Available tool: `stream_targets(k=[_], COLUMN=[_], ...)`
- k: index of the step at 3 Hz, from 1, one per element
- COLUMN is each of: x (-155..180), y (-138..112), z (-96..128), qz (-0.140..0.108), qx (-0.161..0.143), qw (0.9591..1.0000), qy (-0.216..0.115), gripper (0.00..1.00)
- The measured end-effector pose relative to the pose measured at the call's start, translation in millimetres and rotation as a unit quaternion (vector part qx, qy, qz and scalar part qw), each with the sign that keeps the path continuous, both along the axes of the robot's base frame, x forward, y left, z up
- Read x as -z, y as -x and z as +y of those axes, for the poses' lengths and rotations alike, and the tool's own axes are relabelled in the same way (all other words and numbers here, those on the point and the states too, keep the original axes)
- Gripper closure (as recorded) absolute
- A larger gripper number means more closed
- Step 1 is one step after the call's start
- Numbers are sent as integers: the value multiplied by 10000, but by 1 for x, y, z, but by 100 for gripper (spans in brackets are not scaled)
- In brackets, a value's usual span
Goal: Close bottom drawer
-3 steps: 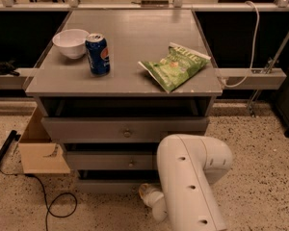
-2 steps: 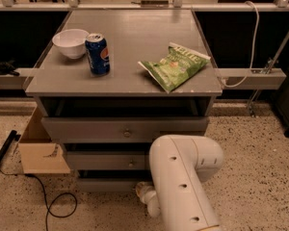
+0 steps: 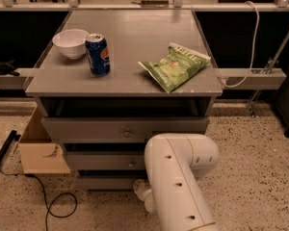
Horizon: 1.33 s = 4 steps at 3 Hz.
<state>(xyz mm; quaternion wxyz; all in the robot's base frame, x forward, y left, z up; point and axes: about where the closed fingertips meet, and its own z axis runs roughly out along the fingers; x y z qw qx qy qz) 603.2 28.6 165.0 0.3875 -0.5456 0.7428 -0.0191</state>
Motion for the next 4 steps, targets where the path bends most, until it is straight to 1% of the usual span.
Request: stream_targets(k=[1,2,3,4], x=[-17,-19,-19,-19], y=[16,20,20,20], z=[-22,-27,-27,-27], qz=[196,233,233,233], qx=[35,46,46,46], qw=[9998,9997,9997,9997], qy=[-92,-99,-99,-99], gripper=[100,85,62,31])
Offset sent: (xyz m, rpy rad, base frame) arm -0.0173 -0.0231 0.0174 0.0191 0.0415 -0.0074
